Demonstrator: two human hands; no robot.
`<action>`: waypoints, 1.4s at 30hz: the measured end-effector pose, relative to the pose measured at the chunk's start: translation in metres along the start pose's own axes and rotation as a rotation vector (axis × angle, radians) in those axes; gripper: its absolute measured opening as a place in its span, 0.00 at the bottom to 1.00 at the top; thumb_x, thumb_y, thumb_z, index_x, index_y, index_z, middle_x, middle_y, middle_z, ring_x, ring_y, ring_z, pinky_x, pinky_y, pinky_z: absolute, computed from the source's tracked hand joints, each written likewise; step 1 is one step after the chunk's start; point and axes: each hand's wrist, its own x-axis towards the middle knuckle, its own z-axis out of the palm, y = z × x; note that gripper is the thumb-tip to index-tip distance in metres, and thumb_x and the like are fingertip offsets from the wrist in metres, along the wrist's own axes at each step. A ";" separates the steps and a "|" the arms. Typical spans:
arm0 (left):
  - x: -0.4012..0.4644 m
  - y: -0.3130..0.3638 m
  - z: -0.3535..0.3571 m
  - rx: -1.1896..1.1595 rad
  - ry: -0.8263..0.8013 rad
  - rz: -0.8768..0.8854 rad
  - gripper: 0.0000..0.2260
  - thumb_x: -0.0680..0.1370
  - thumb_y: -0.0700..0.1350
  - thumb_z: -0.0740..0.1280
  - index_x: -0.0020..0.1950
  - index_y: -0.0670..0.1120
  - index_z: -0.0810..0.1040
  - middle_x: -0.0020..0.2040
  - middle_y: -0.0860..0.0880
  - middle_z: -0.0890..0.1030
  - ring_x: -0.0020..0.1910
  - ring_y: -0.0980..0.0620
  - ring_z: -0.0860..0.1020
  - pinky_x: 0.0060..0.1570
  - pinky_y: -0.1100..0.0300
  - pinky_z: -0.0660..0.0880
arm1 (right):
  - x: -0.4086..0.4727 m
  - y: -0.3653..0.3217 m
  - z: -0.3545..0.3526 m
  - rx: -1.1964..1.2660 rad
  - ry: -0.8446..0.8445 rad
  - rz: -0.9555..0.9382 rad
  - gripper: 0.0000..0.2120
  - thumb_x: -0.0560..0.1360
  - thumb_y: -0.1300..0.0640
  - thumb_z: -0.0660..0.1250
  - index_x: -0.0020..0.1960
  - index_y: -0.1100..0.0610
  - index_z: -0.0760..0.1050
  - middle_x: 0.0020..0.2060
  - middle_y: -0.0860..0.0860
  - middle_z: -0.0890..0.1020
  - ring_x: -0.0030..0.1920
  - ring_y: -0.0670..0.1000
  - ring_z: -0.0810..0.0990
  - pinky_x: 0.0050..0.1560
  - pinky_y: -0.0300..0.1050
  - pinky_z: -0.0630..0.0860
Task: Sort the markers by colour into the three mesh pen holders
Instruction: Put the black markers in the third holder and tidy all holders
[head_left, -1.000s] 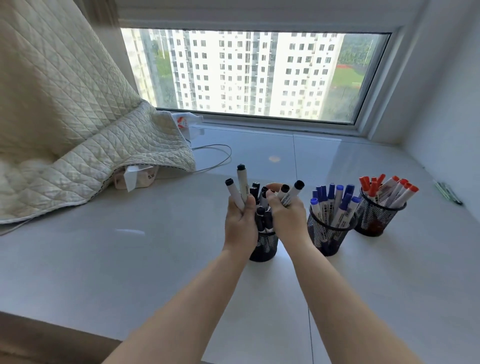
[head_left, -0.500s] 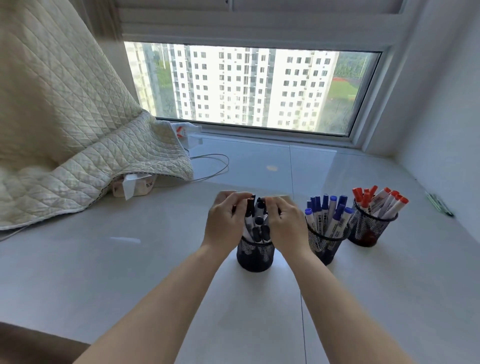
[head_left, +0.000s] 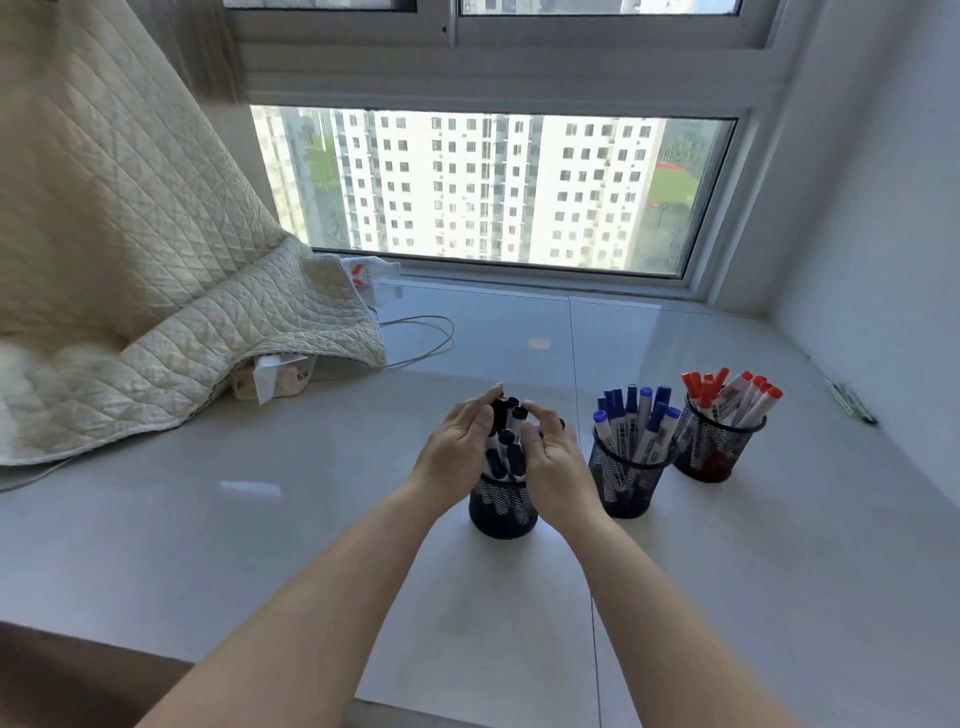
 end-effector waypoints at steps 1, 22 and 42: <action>-0.001 0.001 -0.001 -0.036 -0.019 -0.020 0.15 0.82 0.49 0.53 0.66 0.60 0.69 0.65 0.56 0.72 0.63 0.56 0.71 0.64 0.63 0.63 | -0.005 0.000 0.002 -0.007 0.005 0.000 0.16 0.80 0.45 0.49 0.66 0.40 0.63 0.60 0.52 0.70 0.50 0.46 0.70 0.48 0.44 0.65; -0.035 0.011 -0.026 0.235 0.093 0.023 0.05 0.76 0.48 0.67 0.51 0.50 0.78 0.46 0.54 0.81 0.43 0.58 0.79 0.41 0.71 0.70 | -0.031 -0.037 -0.006 -0.632 0.123 -0.217 0.14 0.75 0.48 0.58 0.52 0.55 0.76 0.51 0.50 0.79 0.56 0.53 0.70 0.54 0.48 0.66; -0.038 0.047 -0.050 -0.018 0.589 0.184 0.08 0.73 0.49 0.67 0.38 0.55 0.69 0.29 0.56 0.73 0.28 0.64 0.72 0.29 0.74 0.66 | -0.019 -0.061 -0.039 -0.270 0.385 -0.309 0.20 0.75 0.40 0.60 0.48 0.56 0.78 0.28 0.44 0.76 0.30 0.46 0.75 0.28 0.38 0.66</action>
